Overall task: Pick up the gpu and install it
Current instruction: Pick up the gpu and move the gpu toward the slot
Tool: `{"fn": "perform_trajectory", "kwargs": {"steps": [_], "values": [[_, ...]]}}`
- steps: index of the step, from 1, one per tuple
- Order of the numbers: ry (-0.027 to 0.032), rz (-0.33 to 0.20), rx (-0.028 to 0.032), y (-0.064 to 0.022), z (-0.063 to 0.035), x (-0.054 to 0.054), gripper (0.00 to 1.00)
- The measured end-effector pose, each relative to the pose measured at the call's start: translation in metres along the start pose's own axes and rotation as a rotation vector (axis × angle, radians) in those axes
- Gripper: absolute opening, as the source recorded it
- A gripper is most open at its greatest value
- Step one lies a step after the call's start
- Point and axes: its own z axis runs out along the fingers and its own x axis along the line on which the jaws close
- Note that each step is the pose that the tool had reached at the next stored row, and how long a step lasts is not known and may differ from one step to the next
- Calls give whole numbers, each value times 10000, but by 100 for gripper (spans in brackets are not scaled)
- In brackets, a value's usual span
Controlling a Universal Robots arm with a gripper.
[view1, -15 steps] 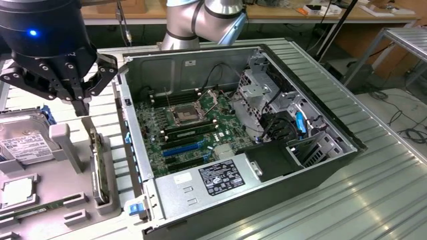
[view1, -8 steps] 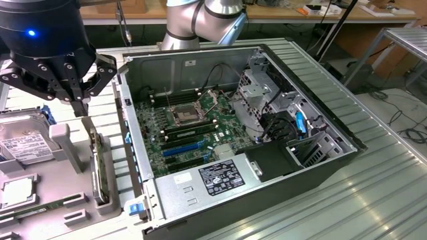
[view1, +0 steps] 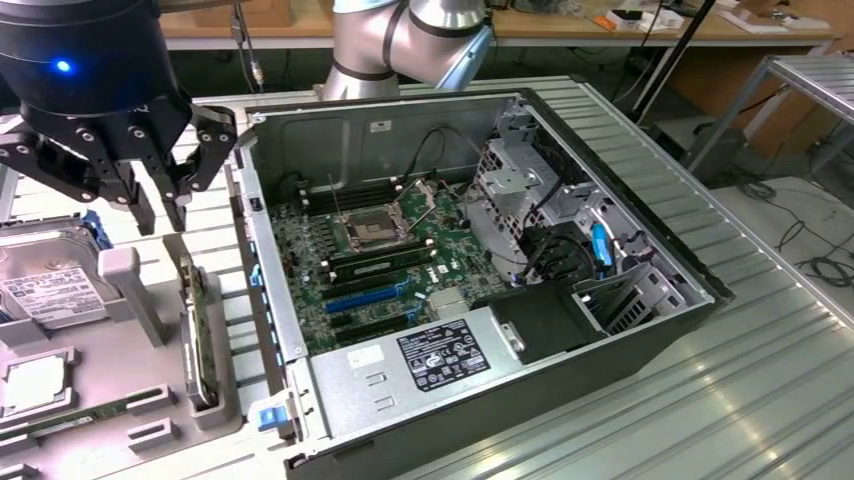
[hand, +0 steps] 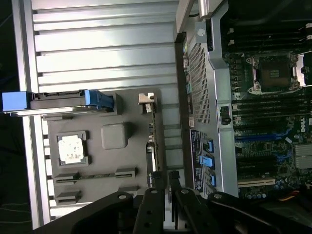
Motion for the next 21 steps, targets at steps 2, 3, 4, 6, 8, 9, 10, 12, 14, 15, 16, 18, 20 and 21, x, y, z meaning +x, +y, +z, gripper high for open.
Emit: {"fn": "perform_trajectory", "kwargs": {"steps": [2, 3, 4, 6, 8, 9, 10, 12, 14, 15, 16, 18, 20, 21], "values": [[0, -1, 0, 0, 0, 0, 30], [0, 0, 0, 0, 0, 0, 30], [0, -1, 0, 0, 0, 0, 30], [0, 0, 0, 0, 0, 0, 31], [0, 0, 0, 0, 0, 0, 38], [0, 0, 0, 0, 0, 0, 38], [0, 0, -1, 0, 0, 0, 38], [0, -1, 0, 0, 0, 0, 38], [0, 0, 0, 0, 0, 0, 38], [1, 0, 1, 0, 0, 4, 38], [-2, 1, -1, -2, 21, 15, 38], [-3, -1, 0, -10, 72, 21, 38], [-2, -1, 0, -16, 113, 27, 38], [-2, 0, 0, -23, 150, 33, 38]]}}
